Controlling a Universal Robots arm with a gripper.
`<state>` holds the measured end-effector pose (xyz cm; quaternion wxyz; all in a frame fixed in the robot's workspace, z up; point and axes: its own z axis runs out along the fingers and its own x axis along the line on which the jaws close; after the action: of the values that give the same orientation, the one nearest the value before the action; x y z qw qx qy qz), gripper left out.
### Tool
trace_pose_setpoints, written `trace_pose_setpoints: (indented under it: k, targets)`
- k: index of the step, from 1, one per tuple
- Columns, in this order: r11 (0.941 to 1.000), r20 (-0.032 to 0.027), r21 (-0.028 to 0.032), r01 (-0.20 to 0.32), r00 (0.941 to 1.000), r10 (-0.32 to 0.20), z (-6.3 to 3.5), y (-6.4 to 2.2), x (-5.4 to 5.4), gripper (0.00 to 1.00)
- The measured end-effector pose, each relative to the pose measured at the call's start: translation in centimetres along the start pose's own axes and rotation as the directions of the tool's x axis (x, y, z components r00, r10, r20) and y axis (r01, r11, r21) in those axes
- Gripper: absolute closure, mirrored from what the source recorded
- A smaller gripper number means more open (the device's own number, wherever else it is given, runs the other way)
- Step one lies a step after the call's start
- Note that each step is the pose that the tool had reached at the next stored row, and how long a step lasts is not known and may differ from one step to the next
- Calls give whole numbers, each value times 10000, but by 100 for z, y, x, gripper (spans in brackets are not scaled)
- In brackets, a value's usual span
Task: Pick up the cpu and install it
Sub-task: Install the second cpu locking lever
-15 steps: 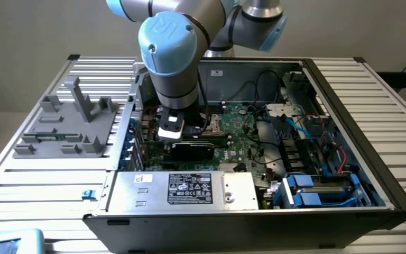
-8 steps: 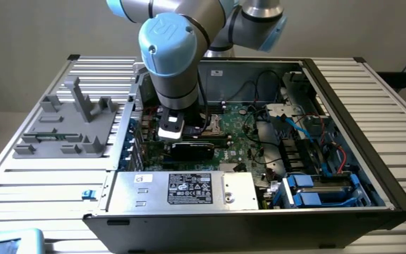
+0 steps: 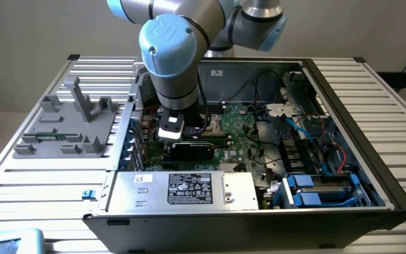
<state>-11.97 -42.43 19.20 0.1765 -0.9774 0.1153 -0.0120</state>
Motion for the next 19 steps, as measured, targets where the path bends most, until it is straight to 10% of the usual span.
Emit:
trace_pose_setpoints:
  k: [19]
  targets:
    - [10000,-3,4,-24,10000,24,24,3,-16,89]
